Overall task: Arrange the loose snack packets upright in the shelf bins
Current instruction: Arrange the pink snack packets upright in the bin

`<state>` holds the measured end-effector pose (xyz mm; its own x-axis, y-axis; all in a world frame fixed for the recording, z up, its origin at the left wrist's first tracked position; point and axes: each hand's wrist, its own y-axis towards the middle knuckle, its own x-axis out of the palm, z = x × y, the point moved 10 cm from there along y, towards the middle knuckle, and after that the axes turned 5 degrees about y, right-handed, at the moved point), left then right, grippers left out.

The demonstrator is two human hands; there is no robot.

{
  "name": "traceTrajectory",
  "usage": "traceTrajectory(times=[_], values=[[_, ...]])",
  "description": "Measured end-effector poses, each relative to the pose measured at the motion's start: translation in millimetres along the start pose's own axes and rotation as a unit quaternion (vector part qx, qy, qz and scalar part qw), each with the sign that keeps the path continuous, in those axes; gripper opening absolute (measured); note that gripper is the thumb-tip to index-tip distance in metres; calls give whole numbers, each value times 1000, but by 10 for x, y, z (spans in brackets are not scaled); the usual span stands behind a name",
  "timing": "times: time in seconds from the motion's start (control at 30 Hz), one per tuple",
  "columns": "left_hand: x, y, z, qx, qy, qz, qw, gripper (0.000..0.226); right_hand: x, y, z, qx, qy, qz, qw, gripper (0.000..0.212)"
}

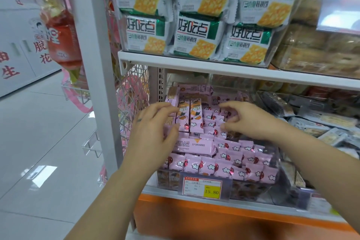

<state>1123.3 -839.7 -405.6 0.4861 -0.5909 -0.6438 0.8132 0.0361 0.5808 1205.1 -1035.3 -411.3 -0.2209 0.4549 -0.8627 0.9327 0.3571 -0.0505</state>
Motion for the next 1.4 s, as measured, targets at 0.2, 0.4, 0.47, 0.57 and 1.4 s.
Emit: traceTrajectory(times=[0.2, 0.4, 0.47, 0.57, 1.4], values=[[12, 9, -84, -31, 12, 1, 999, 40, 166, -58, -614, -124, -17, 4, 992, 44], [12, 3, -97, -34, 6, -3, 999, 36, 311, 41, -604, -87, 30, -9, 996, 38], [4, -1, -105, -38, 4, -4, 999, 35, 232, 48, -566, -73, 56, 25, 995, 29], [-1, -5, -91, -38, -1, -8, 999, 36, 87, 7, -478, -51, 160, 87, 982, 16], [-36, -155, 371, -29, -204, -81, 975, 34, -320, -627, -204, -103, 329, 122, 931, 31]])
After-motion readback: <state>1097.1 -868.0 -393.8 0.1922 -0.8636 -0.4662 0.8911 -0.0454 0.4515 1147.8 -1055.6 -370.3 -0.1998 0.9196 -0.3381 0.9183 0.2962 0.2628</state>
